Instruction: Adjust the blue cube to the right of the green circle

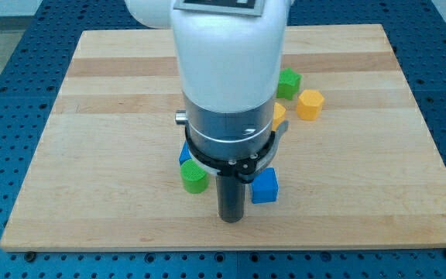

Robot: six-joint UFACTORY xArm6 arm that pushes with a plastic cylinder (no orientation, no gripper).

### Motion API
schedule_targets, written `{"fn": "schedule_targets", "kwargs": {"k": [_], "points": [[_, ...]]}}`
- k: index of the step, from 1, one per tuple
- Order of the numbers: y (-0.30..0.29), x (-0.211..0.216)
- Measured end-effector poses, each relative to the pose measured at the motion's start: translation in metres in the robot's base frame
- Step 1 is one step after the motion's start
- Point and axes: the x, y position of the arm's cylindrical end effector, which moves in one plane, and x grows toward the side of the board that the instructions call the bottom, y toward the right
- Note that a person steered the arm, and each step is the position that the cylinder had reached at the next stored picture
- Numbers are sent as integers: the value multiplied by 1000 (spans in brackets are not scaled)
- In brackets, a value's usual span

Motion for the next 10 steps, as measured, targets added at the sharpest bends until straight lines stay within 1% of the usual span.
{"fn": "schedule_targets", "kwargs": {"k": [4,7,8,10], "points": [[2,-7],[28,-9],[32,-16],[33,-47]]}}
